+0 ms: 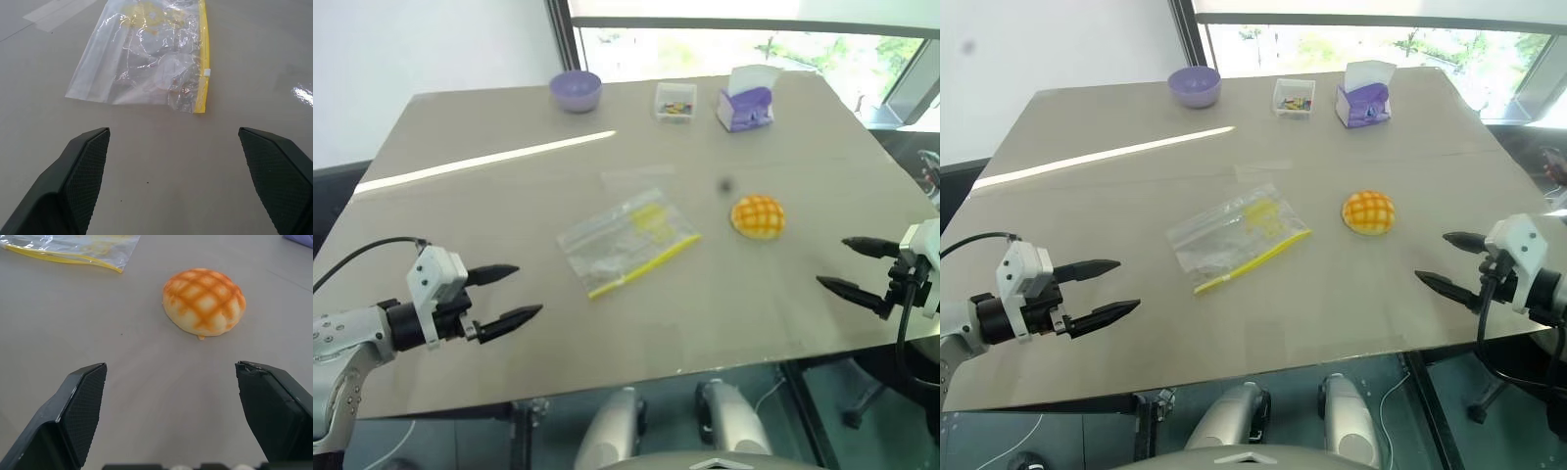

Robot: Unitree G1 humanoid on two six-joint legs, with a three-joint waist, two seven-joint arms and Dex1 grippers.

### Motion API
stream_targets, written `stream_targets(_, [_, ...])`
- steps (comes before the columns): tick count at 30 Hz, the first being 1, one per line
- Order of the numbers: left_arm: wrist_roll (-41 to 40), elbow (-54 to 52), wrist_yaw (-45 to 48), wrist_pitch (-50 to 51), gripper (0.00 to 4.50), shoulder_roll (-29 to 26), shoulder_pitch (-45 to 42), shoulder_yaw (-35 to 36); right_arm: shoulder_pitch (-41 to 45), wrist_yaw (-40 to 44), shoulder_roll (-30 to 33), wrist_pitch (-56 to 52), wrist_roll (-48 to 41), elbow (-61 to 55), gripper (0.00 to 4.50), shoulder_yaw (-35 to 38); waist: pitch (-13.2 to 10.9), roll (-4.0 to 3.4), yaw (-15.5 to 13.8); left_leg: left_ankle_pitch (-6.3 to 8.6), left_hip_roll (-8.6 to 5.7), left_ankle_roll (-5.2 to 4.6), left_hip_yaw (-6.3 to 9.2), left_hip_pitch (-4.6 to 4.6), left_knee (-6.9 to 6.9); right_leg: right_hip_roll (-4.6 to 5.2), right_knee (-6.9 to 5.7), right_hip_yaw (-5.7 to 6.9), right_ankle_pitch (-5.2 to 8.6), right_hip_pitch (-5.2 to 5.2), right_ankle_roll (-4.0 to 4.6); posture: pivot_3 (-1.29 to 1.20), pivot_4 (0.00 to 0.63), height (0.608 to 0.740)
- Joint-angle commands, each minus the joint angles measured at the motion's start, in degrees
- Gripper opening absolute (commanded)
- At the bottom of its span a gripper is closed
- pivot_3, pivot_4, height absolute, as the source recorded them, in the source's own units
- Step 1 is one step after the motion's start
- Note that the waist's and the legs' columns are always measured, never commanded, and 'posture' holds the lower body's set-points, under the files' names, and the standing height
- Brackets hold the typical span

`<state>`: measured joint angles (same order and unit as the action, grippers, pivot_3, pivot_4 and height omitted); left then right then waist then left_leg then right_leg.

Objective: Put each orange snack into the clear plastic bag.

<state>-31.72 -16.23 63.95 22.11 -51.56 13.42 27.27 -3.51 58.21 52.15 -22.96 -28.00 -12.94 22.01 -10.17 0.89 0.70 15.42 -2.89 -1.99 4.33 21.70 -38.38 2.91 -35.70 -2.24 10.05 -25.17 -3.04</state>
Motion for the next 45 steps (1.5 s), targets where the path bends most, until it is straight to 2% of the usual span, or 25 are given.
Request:
stream_targets(1, [-1.8,-1.5,-0.2,1.2,4.5,-0.3,-0.8,1.2,0.8,-0.1,0.4,1.2,-0.1,-0.8,4.49,1.5,0.0,0.0,0.0,0.0,0.0,0.0,0.0,0.0,0.0,0.0,0.0,0.0,0.0,0.0,0.0,0.0,0.15,0.74])
stream_targets(15, [-5.4,-2.8,-2.8,5.5,4.5,1.3,-4.5,0.5,2.6,-2.1,-2.1,3.0,0.9,-1.0,4.49,-1.0,0.0,0.0,0.0,0.0,0.0,0.0,0.0,-0.01,0.0,-0.01,0.0,0.0,-0.02,0.0,0.0,0.0,0.15,0.74])
stream_targets(19, [-6.1,-4.1,-9.5,7.2,4.5,4.3,-7.1,0.8,3.9,-2.7,-3.1,3.5,1.2,-1.8,4.49,-2.5,0.0,0.0,0.0,0.0,-0.01,0.0,0.02,0.0,0.0,0.0,-0.01,0.0,-0.17,0.0,0.01,0.0,0.15,0.74])
stream_targets(22, [-9.4,-5.1,-14.6,12.2,4.5,5.7,-8.8,1.8,5.3,-3.1,-3.9,3.6,0.9,-2.8,4.49,-3.9,0.0,0.01,0.0,0.0,-0.01,0.0,0.03,0.0,-0.02,0.01,-0.01,0.01,-0.25,0.01,-0.03,0.0,0.15,0.74])
stream_targets(24, [-10.7,-6.7,-21.1,19.2,4.5,5.6,-9.4,1.9,6.8,-3.9,-5.1,3.3,0.7,-4.3,4.49,-5.6,0.0,0.01,0.1,0.0,-0.01,0.0,0.04,0.0,-0.02,-0.01,-0.01,0.01,-0.26,0.0,-0.02,0.0,0.15,0.74])
stream_targets(26, [-17.7,-6.9,-26.3,32.0,4.5,4.1,-10.6,2.8,7.9,-4.5,-6.2,2.6,0.2,-6.4,4.49,-7.5,0.0,0.01,0.2,0.0,0.0,0.0,0.05,-0.02,-0.01,-0.01,-0.02,0.01,-0.26,0.0,-0.03,0.0,0.15,0.74])
stream_targets(28, [-25.1,-6.1,-27.6,42.2,4.5,2.1,-11.4,3.3,8.2,-5.2,-7.4,2.0,0.0,-8.3,4.49,-9.0,0.0,0.03,0.2,0.0,0.0,0.0,0.09,-0.01,-0.01,-0.04,-0.07,0.04,-0.23,-0.01,-0.09,0.0,0.15,0.74])
stream_targets(33, [-42.7,1.3,-36.9,59.2,4.5,3.9,-15.9,5.3,7.7,-6.8,-9.5,1.4,0.2,-10.7,4.49,-11.3,0.0,0.02,0.0,0.0,-0.05,0.01,0.18,0.0,-0.04,-0.03,-0.09,0.14,-0.16,0.0,-0.19,0.0,0.15,0.74])
stream_targets(39, [-55.1,14.8,-58.9,61.6,4.5,10.7,-23.1,3.6,6.3,-8.7,-11.1,0.9,-0.1,-13.7,4.49,-11.9,0.0,0.02,-0.2,-0.02,-0.07,0.04,0.24,-0.03,-0.03,0.0,-0.14,0.14,-0.28,0.0,0.01,0.0,0.15,0.74])
stream_targets(45, [-72.3,23.5,-80.5,53.9,4.5,13.5,-27.8,-2.9,3.9,-10.9,-12.3,0.9,0.2,-16.5,4.49,-11.7,0.1,0.06,-0.5,-0.04,-0.12,0.13,0.27,-0.04,-0.03,0.3,-0.18,0.09,-0.29,-0.01,0.02,0.0,0.15,0.74])
